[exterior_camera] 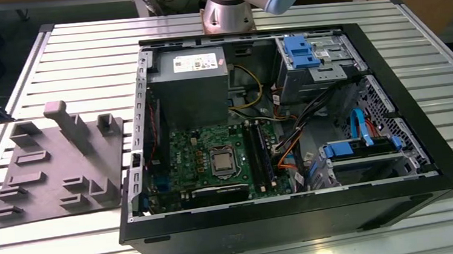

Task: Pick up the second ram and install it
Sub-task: 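Pick up the second ram and move it above second insertion slot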

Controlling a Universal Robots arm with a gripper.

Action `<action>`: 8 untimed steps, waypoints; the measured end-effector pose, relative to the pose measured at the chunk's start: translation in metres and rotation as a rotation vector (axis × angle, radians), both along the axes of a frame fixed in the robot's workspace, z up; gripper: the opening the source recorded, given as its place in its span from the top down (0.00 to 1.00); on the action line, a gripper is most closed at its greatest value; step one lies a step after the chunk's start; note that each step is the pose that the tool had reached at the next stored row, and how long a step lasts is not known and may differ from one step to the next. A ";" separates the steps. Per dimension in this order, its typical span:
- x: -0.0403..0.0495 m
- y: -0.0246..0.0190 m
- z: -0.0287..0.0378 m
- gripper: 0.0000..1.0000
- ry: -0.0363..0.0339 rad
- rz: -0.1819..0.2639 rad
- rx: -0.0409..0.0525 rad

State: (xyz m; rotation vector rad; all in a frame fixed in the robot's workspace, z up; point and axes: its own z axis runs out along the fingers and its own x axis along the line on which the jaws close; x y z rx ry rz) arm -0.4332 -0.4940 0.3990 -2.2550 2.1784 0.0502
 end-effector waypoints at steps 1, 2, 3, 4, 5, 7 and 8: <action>0.0002 0.0000 0.0000 0.89 0.0000 0.000 0.0000; 0.0004 0.0000 0.0000 0.89 -0.0001 0.000 0.0000; 0.0006 0.0000 0.0000 0.89 -0.0001 0.000 0.0000; 0.0009 0.0000 0.0000 0.89 -0.0001 0.000 0.0000; 0.0012 0.0000 0.0000 0.89 0.0000 0.000 0.0000; 0.0016 0.0000 -0.0001 0.89 -0.0001 0.000 0.0001; 0.0018 0.0000 -0.0001 0.89 -0.0001 0.000 0.0000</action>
